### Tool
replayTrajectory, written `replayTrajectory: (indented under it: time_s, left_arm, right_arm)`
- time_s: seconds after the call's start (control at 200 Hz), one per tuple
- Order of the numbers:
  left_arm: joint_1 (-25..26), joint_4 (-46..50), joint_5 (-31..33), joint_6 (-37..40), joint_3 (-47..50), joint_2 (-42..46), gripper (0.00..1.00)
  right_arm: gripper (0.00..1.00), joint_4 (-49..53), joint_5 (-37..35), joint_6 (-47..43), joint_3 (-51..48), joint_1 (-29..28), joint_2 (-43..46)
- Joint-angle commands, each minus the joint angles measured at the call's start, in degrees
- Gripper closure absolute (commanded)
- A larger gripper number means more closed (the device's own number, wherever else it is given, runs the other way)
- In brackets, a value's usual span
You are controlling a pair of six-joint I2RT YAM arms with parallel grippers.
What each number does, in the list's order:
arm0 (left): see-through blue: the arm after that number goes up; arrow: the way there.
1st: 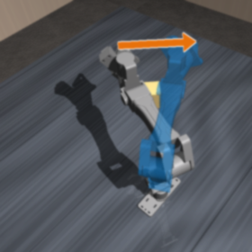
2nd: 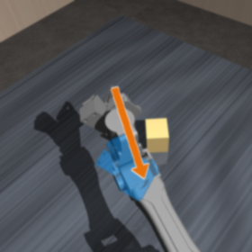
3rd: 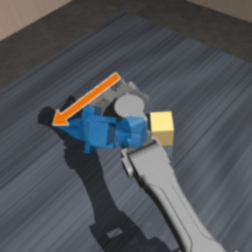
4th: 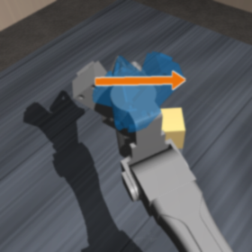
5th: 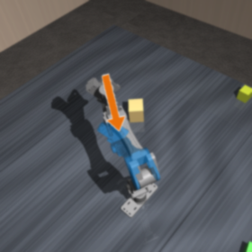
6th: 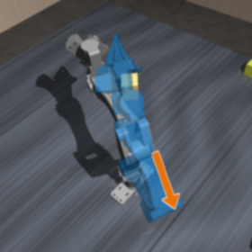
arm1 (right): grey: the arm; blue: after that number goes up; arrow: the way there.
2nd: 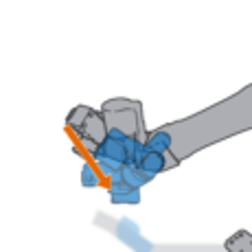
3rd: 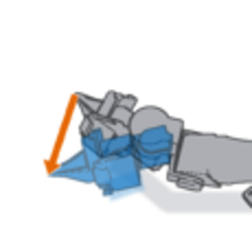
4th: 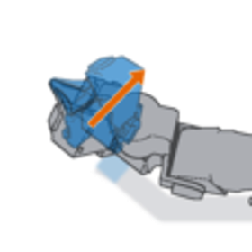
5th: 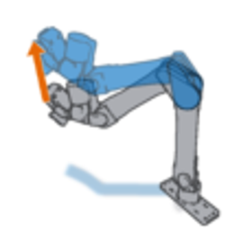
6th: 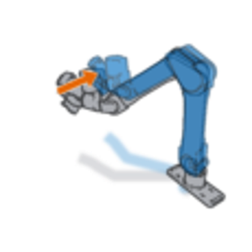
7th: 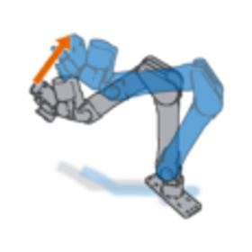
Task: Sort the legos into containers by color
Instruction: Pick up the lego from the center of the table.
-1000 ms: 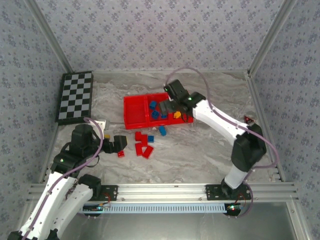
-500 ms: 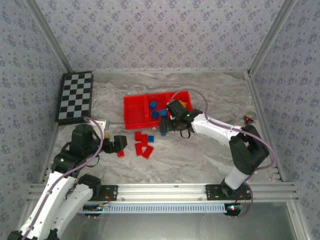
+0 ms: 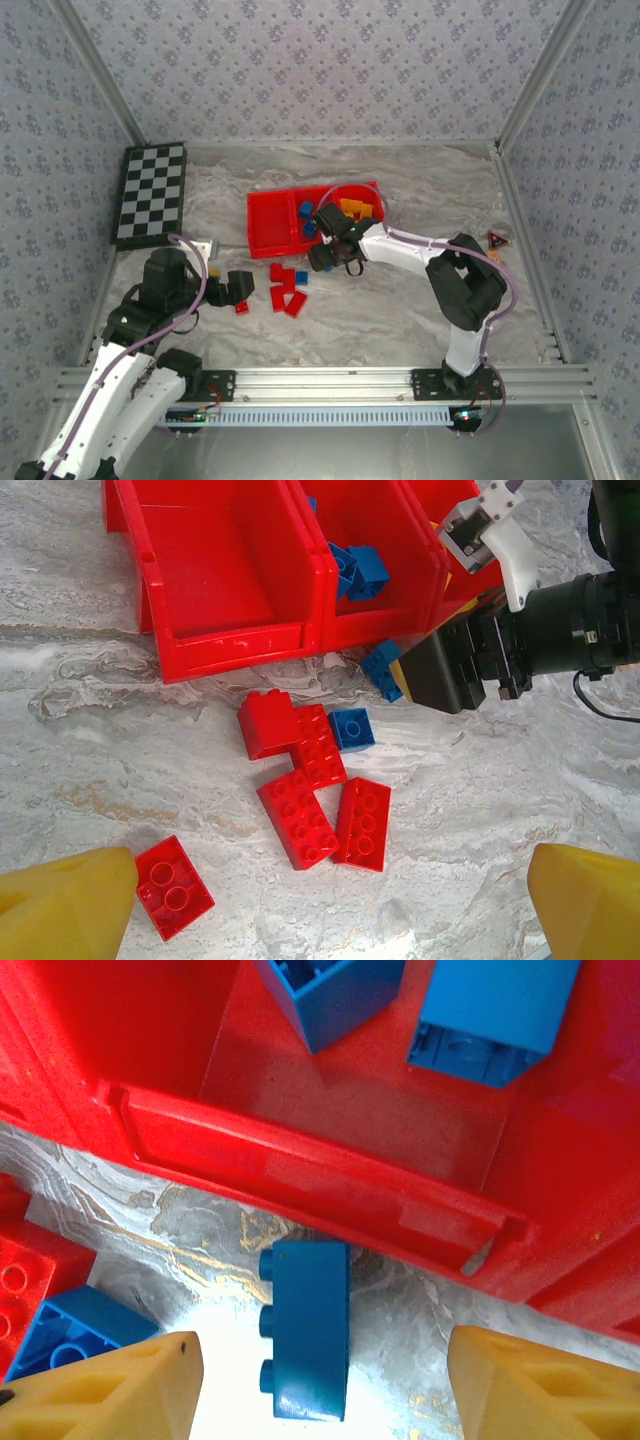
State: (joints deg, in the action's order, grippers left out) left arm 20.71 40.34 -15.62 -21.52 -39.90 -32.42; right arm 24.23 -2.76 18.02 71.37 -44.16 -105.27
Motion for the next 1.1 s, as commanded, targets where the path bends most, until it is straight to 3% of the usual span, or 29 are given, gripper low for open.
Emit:
replayTrajectory:
  time_s: [0.0,0.405,0.74,1.094]
  left_arm:
    - [0.2,-0.3,0.0,0.6,0.1,0.0,0.0]
    - [0.2,-0.3,0.0,0.6,0.2,0.1,0.0]
    - [0.3,-0.4,-0.1,0.6,0.2,0.1,0.0]
    - [0.2,-0.3,0.1,0.6,0.2,0.1,0.0]
  right_arm:
    - [0.36,2.8,-1.8,-1.3,2.5,-0.6,-2.3]
    - [0.58,7.5,-4.6,-2.5,7.4,-2.5,-7.8]
    - [0.79,9.9,-4.5,-3.8,8.5,-3.0,-6.1]
    - [0.8,14.9,-2.9,-6.9,17.0,-2.5,-1.1]
